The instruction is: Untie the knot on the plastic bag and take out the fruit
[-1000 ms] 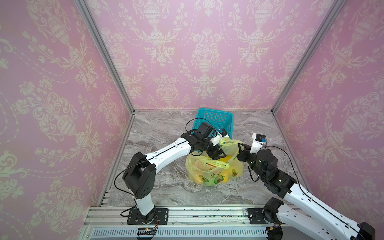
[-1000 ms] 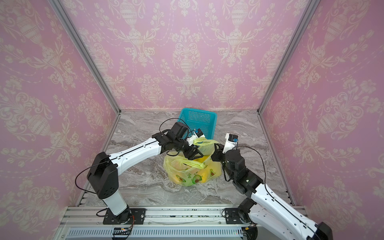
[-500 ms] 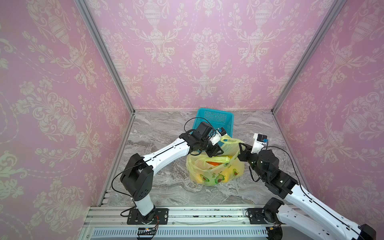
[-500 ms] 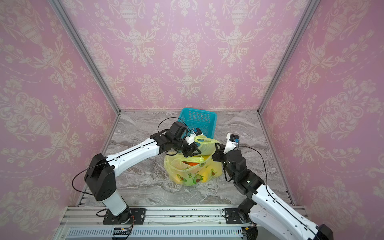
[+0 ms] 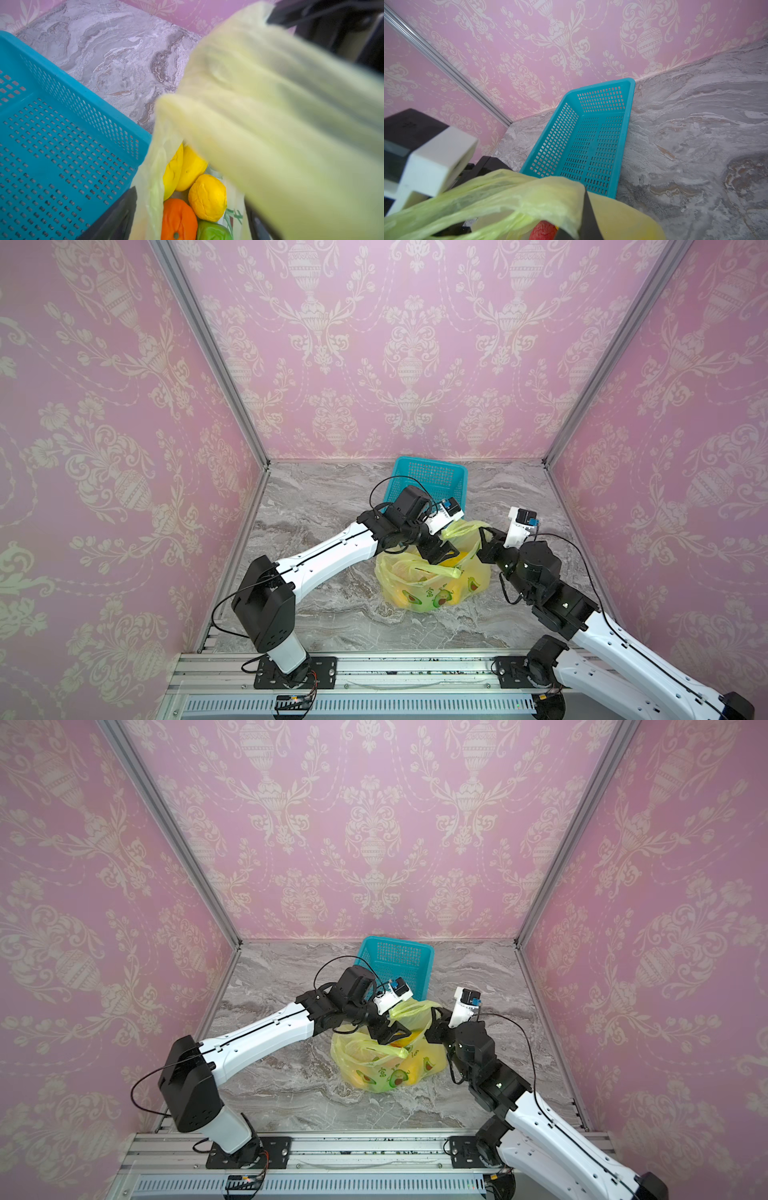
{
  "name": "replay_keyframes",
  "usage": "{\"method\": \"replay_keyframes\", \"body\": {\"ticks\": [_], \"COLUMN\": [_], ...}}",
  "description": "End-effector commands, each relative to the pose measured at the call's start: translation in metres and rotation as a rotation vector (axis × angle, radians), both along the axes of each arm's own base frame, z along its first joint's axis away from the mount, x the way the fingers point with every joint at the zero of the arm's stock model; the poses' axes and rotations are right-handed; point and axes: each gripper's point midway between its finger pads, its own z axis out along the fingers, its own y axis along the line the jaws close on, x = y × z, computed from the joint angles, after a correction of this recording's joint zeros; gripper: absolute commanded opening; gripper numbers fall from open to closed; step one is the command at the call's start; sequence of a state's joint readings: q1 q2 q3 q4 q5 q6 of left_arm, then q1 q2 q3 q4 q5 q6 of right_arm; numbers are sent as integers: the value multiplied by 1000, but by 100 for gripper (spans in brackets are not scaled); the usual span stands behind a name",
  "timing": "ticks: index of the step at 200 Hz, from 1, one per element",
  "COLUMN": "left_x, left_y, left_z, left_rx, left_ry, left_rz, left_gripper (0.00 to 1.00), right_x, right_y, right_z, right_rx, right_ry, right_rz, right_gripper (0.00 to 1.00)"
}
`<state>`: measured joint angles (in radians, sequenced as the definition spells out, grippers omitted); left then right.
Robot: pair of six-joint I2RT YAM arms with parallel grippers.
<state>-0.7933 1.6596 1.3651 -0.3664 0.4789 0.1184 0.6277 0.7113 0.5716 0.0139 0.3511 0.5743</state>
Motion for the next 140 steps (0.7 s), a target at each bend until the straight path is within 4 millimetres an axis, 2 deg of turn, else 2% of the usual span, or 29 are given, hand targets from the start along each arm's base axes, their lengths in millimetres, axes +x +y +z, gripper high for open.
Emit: {"method": "replay_keyframes", "body": {"ticks": [1, 37, 66, 93, 111, 127, 140], "left_x": [17, 26, 21, 18, 22, 26, 31], "left_y": [9, 21, 25, 28, 30, 30, 31], "left_z": [-11, -11, -32, -55, -60, -52, -40], "left_rx": [50, 69, 139, 193, 222, 218, 209], "left_ry": [-19, -75, -38, -5, -15, -26, -50], "left_rz": [52, 107, 83, 55, 66, 79, 103], "left_gripper": [82, 85, 85, 75, 56, 25, 9], "right_x": [-1, -1, -1, -1, -1, 0, 3], "right_y": [-5, -4, -4, -4, -3, -1, 0], "right_z": [3, 3, 3, 4, 3, 2, -1], "right_rx": [11, 11, 11, 14, 18, 23, 18], "right_ry": [-16, -15, -15, -15, -13, -16, -9], "right_rz": [-13, -12, -10, -9, -3, 4, -1], "right_gripper": [0, 0, 0, 0, 0, 0, 0]}}
